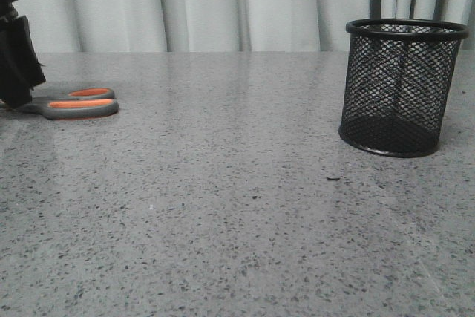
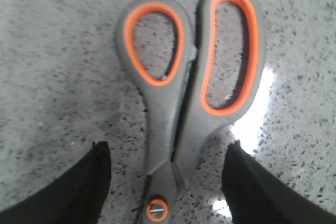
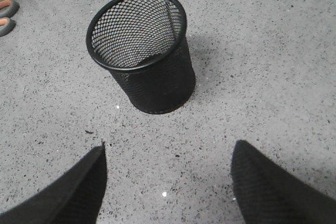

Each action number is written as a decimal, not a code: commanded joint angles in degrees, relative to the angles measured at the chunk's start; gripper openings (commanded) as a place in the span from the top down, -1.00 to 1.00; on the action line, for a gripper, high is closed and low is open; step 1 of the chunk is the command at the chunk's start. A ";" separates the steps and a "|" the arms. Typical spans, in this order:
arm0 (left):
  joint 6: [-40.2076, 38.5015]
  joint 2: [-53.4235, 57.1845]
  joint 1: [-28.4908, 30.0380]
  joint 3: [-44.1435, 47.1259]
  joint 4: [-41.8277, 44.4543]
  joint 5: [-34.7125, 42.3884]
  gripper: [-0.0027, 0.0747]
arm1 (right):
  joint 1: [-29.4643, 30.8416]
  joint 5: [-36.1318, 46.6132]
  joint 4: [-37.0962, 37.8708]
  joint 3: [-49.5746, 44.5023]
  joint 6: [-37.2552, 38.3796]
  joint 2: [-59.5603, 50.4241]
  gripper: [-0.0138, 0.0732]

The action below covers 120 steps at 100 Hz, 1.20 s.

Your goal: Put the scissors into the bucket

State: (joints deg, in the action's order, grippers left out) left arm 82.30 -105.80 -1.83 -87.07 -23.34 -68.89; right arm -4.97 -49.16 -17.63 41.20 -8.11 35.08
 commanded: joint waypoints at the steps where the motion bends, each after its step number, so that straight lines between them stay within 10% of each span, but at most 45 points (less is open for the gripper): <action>1: 0.70 2.38 -1.18 -1.87 -0.84 -1.25 -0.16 | -0.05 2.70 -0.33 2.07 -0.75 0.53 -0.36; 65: 1.13 -0.47 -2.32 -1.87 1.07 -3.49 -0.14 | -0.05 2.41 -0.33 2.07 -0.75 0.53 -0.36; 95: 0.00 -1.78 -4.00 -1.87 1.51 -3.53 0.92 | -0.05 2.18 -0.33 2.07 -0.75 0.53 -0.36; 120: -2.51 -1.13 -4.00 -2.30 3.75 -3.53 0.95 | -0.05 2.18 -0.33 2.07 -0.75 0.53 -0.36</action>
State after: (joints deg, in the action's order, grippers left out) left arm 81.76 -108.50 -5.05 -88.48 -20.49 -71.22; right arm -4.97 -49.95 -17.51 41.20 -8.26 35.08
